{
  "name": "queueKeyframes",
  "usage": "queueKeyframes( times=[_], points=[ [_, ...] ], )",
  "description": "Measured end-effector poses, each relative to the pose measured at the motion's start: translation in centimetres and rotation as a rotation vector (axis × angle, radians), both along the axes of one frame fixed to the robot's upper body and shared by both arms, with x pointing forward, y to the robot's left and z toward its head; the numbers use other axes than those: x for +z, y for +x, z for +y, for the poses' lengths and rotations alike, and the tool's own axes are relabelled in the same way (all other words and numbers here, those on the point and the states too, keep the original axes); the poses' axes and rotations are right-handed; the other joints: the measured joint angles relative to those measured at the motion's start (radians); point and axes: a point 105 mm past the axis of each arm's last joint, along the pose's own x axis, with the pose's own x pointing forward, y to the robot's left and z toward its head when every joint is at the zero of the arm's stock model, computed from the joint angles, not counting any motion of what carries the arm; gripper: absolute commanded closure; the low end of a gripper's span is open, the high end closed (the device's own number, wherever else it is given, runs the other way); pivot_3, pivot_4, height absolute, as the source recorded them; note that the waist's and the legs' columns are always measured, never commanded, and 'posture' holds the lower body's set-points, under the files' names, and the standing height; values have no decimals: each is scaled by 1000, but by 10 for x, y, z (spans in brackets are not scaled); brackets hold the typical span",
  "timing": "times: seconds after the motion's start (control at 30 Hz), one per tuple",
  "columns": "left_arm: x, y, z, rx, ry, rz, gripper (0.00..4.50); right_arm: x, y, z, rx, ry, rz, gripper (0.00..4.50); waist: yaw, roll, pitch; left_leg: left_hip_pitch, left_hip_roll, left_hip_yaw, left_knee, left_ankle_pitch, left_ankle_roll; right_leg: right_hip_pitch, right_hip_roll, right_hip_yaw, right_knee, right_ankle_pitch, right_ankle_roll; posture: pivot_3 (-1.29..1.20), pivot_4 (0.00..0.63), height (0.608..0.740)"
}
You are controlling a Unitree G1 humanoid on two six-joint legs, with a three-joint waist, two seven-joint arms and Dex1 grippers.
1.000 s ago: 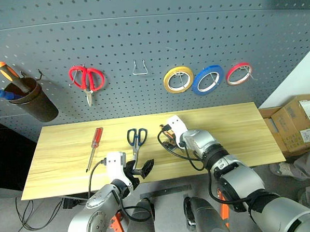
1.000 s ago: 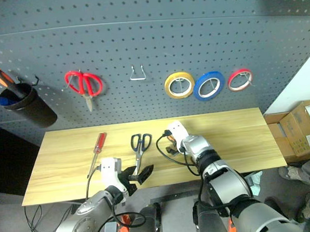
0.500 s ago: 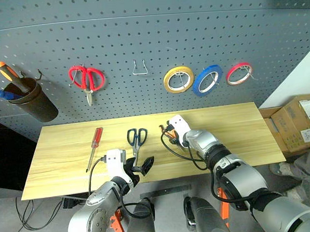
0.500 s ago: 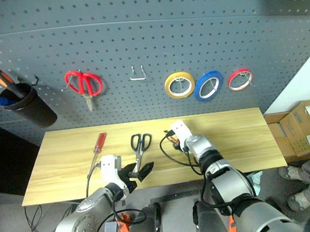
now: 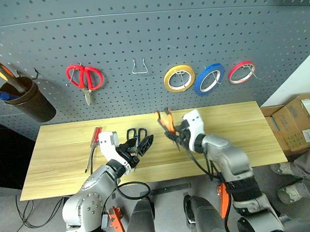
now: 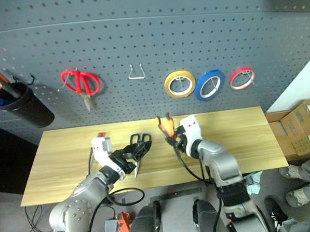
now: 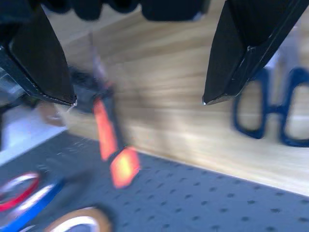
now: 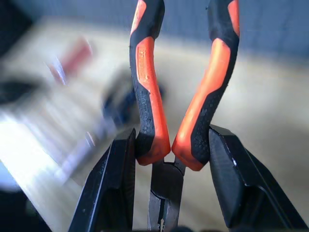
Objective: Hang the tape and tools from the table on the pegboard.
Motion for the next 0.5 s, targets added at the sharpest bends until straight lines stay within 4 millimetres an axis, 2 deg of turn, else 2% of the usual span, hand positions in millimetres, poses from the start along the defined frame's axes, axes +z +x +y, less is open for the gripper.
queueKeyframes(
  times=[0.1, 0.23, 0.3, 0.4, 0.5],
  points=[
    [4, -6, 9, -25, -53, -3, 0, 37, -11, 5, 0, 117, -107, 2751, -3, -4, -11, 1, 1, -1, 0, 0, -1, 0, 0, -1, 1, 0, 0, 204, 111, 740],
    [30, 2, 2, -87, -116, -88, 0, 72, -12, 23, 17, 207, -263, 2751, -2, -6, -39, 2, -1, -1, 2, 3, -5, 2, 1, -2, 0, 1, 1, 206, 77, 740],
    [37, 8, -1, -107, -117, -110, 0, 86, -7, 31, 17, 192, -364, 2751, -2, -11, -57, 2, -2, 1, 3, 3, -6, 3, 1, 0, 0, 3, 2, 205, 59, 740],
    [47, 14, -12, -153, -127, -141, 0, 109, 10, 41, 0, 137, -541, 2751, -2, -20, -74, 5, -2, 3, 4, 5, -6, 6, 1, 2, -2, 8, 4, 204, 40, 740],
    [51, 21, -13, -167, -125, -148, 0, 125, 29, 50, -9, 115, -641, 2751, -2, -25, -90, 6, -2, 3, 3, 6, -7, 6, 1, 2, -1, 9, 2, 215, 31, 740]
  ],
)
